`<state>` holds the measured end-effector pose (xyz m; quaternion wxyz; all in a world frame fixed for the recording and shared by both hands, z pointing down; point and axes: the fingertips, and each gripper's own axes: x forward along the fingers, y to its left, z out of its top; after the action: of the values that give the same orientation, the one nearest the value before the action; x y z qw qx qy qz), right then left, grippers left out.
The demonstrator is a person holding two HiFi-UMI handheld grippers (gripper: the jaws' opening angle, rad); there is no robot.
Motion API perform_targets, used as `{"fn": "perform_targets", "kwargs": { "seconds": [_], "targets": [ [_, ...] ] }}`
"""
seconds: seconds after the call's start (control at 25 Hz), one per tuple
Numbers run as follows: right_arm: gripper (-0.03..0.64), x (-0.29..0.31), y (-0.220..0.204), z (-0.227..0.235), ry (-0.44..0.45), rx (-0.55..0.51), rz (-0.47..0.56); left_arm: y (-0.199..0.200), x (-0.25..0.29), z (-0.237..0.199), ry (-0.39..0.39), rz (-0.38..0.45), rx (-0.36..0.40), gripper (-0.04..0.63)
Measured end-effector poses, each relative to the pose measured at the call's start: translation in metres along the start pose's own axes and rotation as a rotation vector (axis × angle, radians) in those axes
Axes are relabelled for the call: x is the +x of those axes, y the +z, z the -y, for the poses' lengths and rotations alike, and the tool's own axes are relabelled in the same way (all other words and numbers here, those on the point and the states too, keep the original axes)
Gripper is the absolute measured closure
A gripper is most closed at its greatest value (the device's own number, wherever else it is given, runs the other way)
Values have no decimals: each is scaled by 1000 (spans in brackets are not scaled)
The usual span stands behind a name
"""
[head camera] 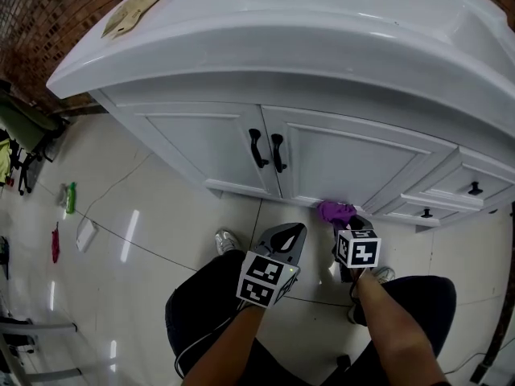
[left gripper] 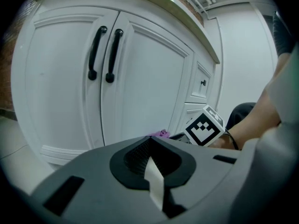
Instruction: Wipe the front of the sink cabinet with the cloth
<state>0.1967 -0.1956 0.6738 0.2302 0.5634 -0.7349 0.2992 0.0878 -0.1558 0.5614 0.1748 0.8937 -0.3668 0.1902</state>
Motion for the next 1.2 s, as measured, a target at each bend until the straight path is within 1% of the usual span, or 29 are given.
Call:
{"fn": "perform_targets", "kwargs": {
  "seconds": [0.24, 0.4, 0.52, 0.68, 0.84, 1.04, 1.2],
  "targets": [
    [502, 41, 1, -67, 136, -34, -37, -21, -17, -29, 38, -23, -33, 592],
    [502, 71, 1, -98, 179, -25, -63, -31, -27, -50, 60, -31, -44, 592],
    [502, 90, 1, -111, 196, -13, -71, -33, -30, -66, 75, -27, -51, 592],
    [502, 105, -1, -113, 191, 11, -85, -35, -31, -73, 73, -23, -58, 592],
    [502, 104, -2, -108, 178, 14, -74, -38, -30, -71, 66, -30, -53, 592],
    [502, 88, -11, -76, 114, 59, -80, -37, -25, -54, 38, -46, -24, 592],
    [502, 71, -20, -39, 47, 84, -87, -33, -15, -33, 6, -55, 1, 592]
  ]
}}
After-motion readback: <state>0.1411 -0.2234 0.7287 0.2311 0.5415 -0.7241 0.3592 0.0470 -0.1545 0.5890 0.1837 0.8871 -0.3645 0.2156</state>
